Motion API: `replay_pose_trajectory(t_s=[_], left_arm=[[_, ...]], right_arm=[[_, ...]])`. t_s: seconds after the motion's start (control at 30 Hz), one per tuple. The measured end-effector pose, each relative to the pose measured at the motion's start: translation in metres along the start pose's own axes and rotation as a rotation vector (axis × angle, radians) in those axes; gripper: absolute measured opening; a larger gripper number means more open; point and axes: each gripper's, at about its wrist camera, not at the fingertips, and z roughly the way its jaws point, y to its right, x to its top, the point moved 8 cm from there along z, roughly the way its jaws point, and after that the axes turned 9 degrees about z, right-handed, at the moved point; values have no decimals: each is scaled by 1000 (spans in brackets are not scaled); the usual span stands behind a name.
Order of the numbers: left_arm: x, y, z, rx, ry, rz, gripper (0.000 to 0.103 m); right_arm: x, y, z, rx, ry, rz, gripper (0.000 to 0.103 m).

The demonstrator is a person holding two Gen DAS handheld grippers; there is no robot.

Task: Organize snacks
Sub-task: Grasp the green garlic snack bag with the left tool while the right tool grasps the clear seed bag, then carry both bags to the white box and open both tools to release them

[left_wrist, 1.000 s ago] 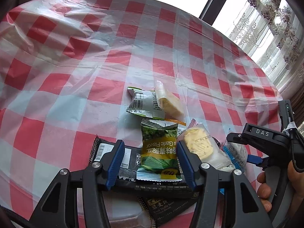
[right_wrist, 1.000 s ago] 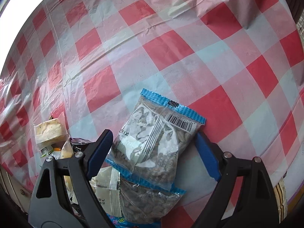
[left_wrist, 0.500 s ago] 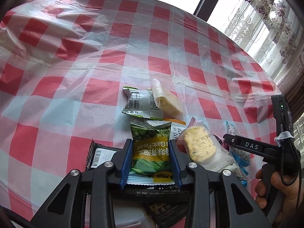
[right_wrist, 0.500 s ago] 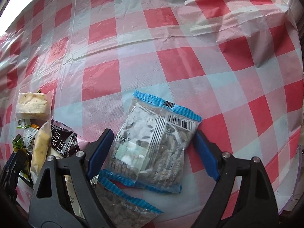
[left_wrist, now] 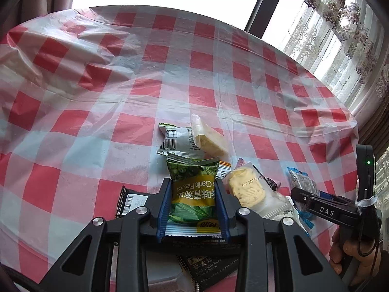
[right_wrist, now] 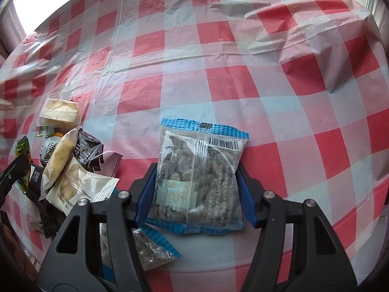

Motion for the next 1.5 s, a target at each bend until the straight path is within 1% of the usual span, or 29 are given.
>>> replay_pose_trajectory(t_s=[0.07,0.17,0.37,0.5,0.67,0.83,1.13,1.27,1.5], left_arm=[[3,6,-4,5,9,14,35],[9,17,-9,13,21,35,35],[17,42,-18,17,38,74,35],[21,61,-20,12,44,97,35],[23,95,-21,-16,47,133,35],[20,135,-15,-66,31,178,35],[2,215,-3,-177,-30,285,35],[-13,256,0,-253,-72,347,35],[-46,324,-1,-378,-143,487,35]], right_arm=[[6,3,4,19,2,13,64],[6,14,-6,40,9,35,63],[9,26,-11,72,27,67,63],[7,37,-21,93,44,81,63],[5,52,-36,106,75,85,63],[-1,76,-55,100,112,96,63],[-20,129,-87,70,158,131,63],[-32,157,-97,47,162,155,63],[-63,214,-110,-26,158,214,63]])
